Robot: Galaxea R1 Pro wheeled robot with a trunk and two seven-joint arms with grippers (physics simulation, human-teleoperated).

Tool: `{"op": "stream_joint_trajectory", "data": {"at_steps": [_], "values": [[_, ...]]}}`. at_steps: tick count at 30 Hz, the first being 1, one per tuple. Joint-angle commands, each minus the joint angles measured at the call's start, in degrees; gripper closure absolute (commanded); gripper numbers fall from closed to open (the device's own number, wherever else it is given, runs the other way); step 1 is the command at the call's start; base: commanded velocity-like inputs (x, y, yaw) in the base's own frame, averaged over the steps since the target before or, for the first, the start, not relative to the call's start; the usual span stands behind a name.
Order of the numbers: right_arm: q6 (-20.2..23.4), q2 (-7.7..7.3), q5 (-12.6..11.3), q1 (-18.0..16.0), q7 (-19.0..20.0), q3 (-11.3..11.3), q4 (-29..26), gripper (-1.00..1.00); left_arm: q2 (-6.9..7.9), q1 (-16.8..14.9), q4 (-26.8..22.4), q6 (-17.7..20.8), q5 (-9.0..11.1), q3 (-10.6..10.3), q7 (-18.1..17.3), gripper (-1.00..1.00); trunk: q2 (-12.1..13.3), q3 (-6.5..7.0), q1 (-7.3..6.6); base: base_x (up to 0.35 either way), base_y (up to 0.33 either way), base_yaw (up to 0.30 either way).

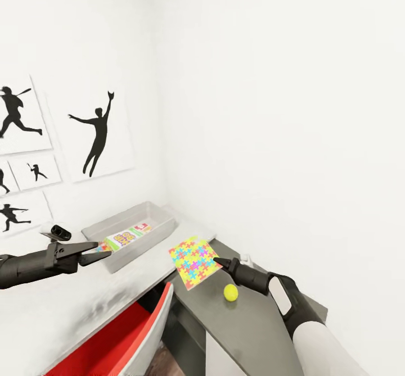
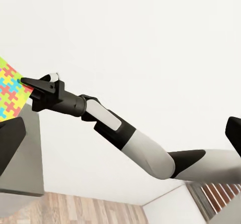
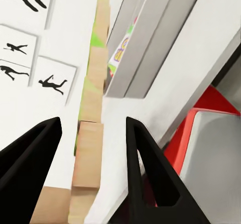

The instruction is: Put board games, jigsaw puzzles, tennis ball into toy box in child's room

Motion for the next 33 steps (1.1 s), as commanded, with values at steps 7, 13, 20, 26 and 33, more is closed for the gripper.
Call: {"op": "stream_joint_trajectory", "data": {"at_steps": [7,13,20,26,33], "values": [[0.3,0.02,0.0,0.0,0.1,-0.3,0.0,1.0,-0.04,-0.1,0.1,0.2,0.0,-0.1,-0.2,-1.0,0.0,0.28,0.02,0.0,0.0,0.258],[0.3,-0.03,0.0,0.0,0.1,-0.3,0.0,1.0,-0.05,-0.1,0.1,0.2,0.0,-0.1,-0.2,-1.0,0.0,0.54,0.02,0.0,0.0,0.258],[0.3,-0.03,0.0,0.0,0.2,-0.3,0.0,1.0,-0.05,-0.1,0.1,0.2,0.0,-0.1,-0.2,-1.0,0.0,0.83,0.02,0.0,0.0,0.252],[0.3,-0.07,0.0,0.0,0.7,-0.4,-0.1,1.0,-0.08,-0.1,0.1,0.2,0.0,-0.1,-0.2,-1.0,0.0,0.91,0.02,0.0,0.0,0.085],[0.2,-0.1,0.0,0.3,5.1,-0.2,-2.4,1.0,-0.13,-0.1,0.1,0.2,0.0,-0.1,-0.2,-1.0,0.0,0.72,0.02,0.0,0.0,0.009]]}}
